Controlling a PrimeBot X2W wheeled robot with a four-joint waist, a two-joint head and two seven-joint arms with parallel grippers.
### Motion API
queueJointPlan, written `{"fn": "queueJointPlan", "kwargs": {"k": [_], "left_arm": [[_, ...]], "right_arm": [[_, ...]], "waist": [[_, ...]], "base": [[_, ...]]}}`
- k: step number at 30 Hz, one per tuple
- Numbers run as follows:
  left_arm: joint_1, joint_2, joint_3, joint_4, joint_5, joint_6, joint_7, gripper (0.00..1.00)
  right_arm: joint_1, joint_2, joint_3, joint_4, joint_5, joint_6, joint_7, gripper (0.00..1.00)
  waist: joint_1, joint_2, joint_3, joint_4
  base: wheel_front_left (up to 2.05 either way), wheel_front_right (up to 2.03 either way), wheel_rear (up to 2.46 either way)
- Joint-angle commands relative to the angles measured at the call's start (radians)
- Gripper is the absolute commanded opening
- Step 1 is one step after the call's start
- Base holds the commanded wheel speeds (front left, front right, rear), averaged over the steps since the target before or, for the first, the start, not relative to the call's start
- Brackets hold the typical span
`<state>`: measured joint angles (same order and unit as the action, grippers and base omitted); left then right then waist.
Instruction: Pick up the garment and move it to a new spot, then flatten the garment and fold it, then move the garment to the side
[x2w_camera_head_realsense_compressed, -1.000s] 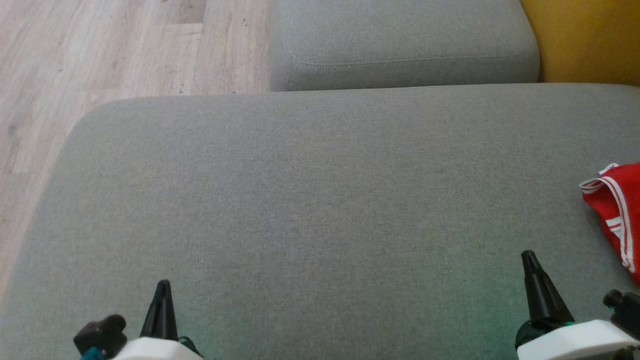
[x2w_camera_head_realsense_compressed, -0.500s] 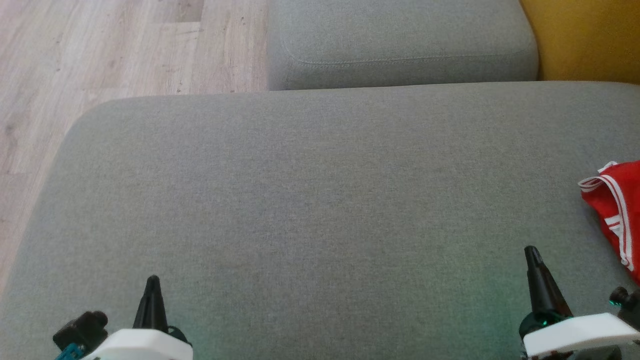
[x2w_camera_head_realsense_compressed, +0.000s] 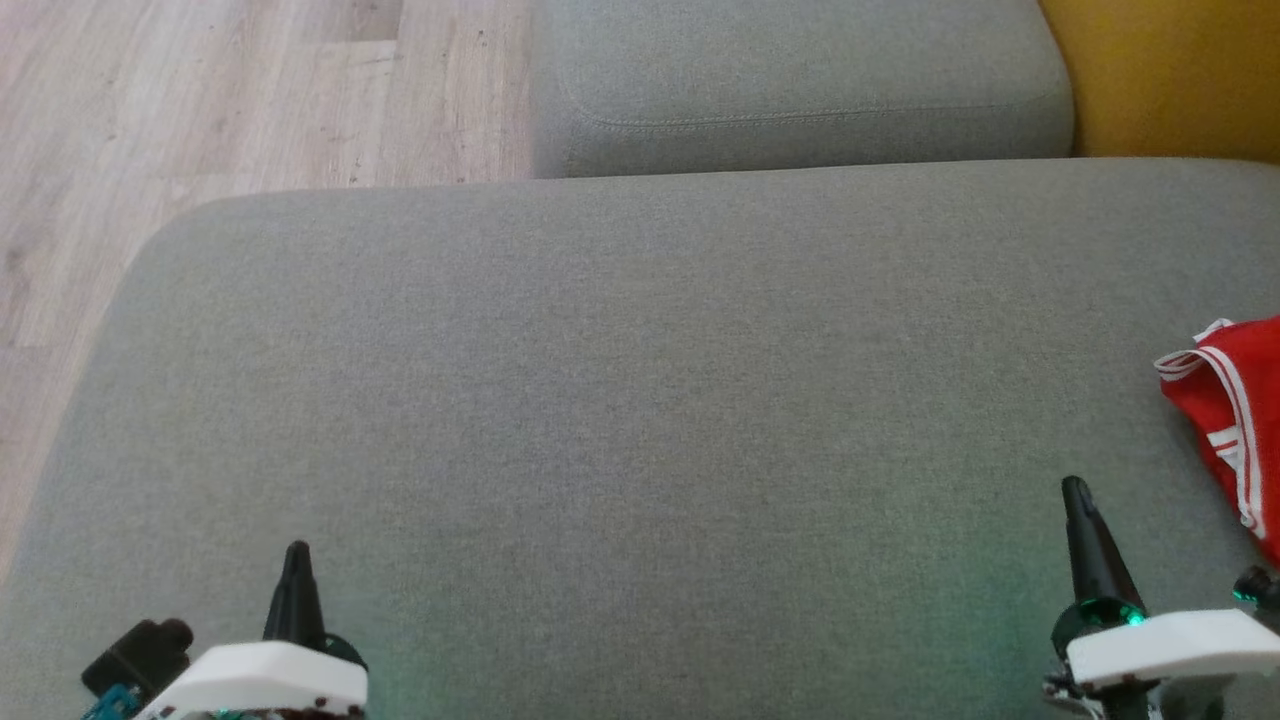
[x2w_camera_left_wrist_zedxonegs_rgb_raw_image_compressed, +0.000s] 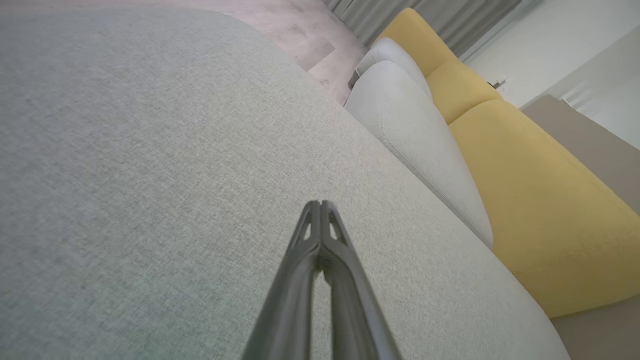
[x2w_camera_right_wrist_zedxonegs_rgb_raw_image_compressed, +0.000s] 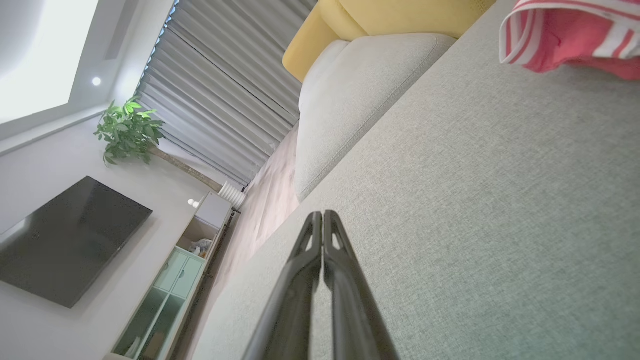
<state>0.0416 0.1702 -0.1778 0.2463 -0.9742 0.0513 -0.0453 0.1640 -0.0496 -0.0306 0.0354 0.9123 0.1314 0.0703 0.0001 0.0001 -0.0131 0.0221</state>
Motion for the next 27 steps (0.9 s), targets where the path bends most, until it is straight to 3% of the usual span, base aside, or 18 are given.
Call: {"fn": "queueJointPlan", "kwargs": {"k": [1, 27], "left_arm": [[-0.059, 0.001, 0.040, -0.028, -0.025, -0.010, 0.003, 0.00], [-0.096, -0.045, 0.139, -0.017, -0.282, -0.081, 0.062, 0.00]], "right_arm": [[-0.065, -0.026, 0.006, -0.024, 0.031, 0.000, -0.008, 0.00], [-0.149, -0.029, -0.012, 0.071, 0.322, -0.001, -0.002, 0.00]], "waist": [[-0.0001, -0.0001, 0.000, 0.000], [-0.0001, -0.0001, 0.007, -0.009]], "base": [[0.00, 0.00, 0.00], [0.00, 0.00, 0.00]]}}
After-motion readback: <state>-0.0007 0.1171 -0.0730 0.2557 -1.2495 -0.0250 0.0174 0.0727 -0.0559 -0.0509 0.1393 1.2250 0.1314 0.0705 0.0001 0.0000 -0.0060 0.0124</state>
